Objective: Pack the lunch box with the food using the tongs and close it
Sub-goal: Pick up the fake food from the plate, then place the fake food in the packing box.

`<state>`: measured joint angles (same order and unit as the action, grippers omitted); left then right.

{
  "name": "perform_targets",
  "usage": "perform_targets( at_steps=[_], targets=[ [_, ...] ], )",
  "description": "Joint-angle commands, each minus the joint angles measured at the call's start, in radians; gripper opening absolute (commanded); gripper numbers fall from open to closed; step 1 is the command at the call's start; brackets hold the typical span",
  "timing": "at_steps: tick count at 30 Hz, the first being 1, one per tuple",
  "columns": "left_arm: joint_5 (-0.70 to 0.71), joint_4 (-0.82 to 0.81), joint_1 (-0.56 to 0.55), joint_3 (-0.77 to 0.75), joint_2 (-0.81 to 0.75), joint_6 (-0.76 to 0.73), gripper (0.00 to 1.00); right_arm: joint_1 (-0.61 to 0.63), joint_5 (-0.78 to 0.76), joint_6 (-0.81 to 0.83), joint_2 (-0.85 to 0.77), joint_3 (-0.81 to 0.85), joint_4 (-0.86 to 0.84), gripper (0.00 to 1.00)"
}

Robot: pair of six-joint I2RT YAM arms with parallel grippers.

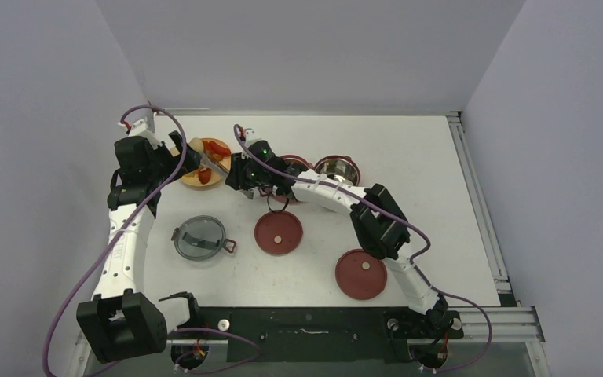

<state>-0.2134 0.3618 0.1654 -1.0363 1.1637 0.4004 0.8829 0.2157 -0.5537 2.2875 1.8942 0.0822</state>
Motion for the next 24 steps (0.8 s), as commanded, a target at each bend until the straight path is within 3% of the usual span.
perform_targets(
  at_steps=[1,15,24],
  targets=[
    [-0.003,-0.049,0.005,-0.003,-0.021,0.003,0.96,0.011,-0.072,0.052,-0.139,-0.030,-0.117,0.05],
    [0.016,-0.047,0.005,-0.002,-0.032,-0.001,0.96,0.020,-0.184,0.118,-0.259,-0.136,-0.098,0.05],
    [0.019,-0.050,0.004,0.001,-0.023,-0.005,0.96,0.021,-0.323,0.225,-0.551,-0.371,-0.035,0.05]
  ],
)
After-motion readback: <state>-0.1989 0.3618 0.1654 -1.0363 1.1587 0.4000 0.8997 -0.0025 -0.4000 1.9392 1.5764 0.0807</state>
